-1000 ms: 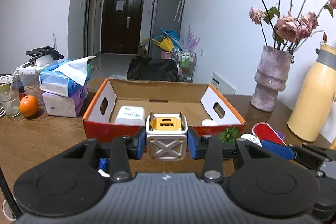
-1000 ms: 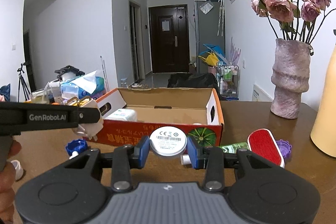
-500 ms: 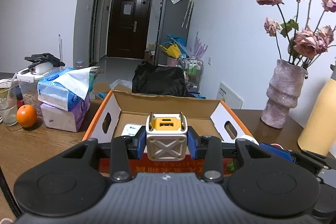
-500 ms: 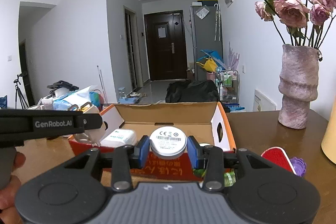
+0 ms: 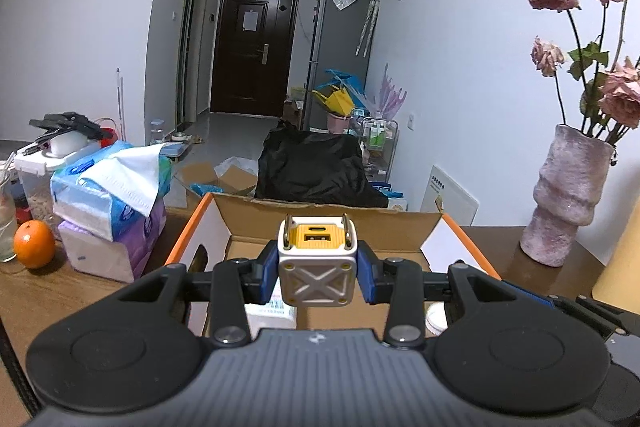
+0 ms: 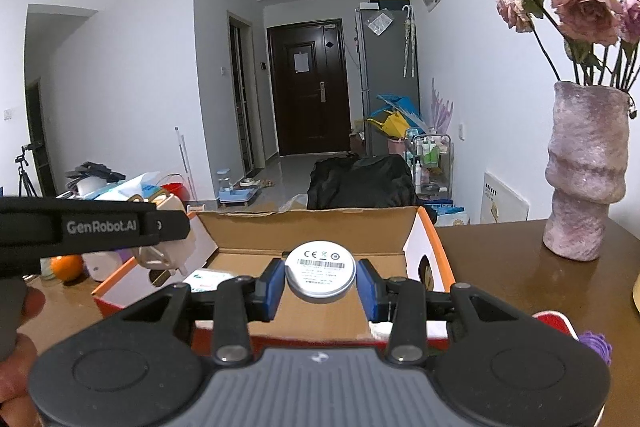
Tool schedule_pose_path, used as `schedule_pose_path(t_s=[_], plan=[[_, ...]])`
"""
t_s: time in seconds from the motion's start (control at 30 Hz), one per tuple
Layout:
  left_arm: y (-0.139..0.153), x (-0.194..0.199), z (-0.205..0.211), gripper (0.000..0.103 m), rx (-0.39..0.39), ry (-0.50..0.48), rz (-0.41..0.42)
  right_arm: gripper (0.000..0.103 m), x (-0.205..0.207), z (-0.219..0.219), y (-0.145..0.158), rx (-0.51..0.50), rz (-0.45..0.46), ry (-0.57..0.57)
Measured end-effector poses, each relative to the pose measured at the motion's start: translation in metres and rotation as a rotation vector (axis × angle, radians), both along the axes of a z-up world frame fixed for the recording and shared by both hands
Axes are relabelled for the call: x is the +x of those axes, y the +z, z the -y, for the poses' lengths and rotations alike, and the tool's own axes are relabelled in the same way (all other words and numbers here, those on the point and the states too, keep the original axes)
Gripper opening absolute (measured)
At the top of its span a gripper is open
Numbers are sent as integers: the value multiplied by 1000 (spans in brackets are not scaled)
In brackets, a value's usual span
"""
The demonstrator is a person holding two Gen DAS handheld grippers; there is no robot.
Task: Organize rigid objects
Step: 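Carry the plug adapter with the left tool while the right tool carries the tin toward the cardboard box, then open the left tool to drop the plug adapter while the right tool drops the tin into the box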
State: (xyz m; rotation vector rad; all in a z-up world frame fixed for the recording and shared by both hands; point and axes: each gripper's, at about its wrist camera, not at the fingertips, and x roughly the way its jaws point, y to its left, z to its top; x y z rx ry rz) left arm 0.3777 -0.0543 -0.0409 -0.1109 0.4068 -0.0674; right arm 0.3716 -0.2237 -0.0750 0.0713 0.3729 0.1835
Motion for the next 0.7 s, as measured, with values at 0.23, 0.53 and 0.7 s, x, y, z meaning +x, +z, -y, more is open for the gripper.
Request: schedule_pose_path(t_s=[0.23, 0.53, 0.7], plan=[[-3, 26, 2, 40, 13, 12, 2, 38, 25, -4, -4, -9, -3, -11], [-14, 57, 0, 40, 30, 38, -21, 38, 53, -2, -8, 8, -27, -29], [-21, 71, 1, 40, 47, 41, -32, 38, 68, -1, -15, 2, -46, -39]])
